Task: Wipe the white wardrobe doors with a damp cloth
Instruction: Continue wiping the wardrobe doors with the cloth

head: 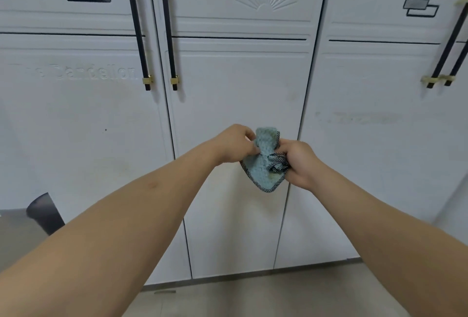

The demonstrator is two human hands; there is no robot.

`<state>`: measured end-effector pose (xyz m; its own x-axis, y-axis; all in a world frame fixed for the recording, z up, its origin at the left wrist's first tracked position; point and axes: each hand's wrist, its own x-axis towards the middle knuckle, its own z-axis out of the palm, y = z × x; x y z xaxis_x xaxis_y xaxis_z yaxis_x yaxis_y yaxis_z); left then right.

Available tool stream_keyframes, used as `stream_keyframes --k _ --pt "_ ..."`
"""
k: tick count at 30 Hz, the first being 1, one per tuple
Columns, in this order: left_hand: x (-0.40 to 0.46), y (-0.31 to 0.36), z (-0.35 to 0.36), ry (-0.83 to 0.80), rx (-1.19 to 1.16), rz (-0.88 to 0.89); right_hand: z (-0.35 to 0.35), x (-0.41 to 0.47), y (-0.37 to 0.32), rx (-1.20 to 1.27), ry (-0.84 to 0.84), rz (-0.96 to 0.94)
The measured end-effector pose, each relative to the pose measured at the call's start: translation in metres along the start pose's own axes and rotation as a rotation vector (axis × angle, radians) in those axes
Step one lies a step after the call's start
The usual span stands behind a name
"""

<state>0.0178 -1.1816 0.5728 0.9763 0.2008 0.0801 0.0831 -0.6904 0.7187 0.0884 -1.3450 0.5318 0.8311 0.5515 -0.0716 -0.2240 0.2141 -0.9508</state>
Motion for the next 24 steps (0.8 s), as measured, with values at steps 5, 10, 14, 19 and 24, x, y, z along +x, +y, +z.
stream_keyframes --k 5,10,14,19,24 --pt "0.002 0.013 0.017 0.071 -0.003 -0.161 -0.015 -0.012 -0.002 0.373 0.023 0.071" --pt "0.011 0.024 0.035 -0.210 -0.363 -0.178 -0.019 0.000 0.011 0.125 -0.080 0.022" --pt "0.025 0.026 0.046 -0.110 -0.324 -0.121 -0.032 0.020 0.022 -0.053 0.092 -0.095" --pt "0.050 0.030 0.055 -0.025 -0.305 -0.099 -0.054 0.039 0.024 -0.197 0.147 -0.120" --pt "0.073 0.022 0.032 0.533 0.023 -0.013 -0.080 0.078 0.004 -0.332 0.601 -0.287"
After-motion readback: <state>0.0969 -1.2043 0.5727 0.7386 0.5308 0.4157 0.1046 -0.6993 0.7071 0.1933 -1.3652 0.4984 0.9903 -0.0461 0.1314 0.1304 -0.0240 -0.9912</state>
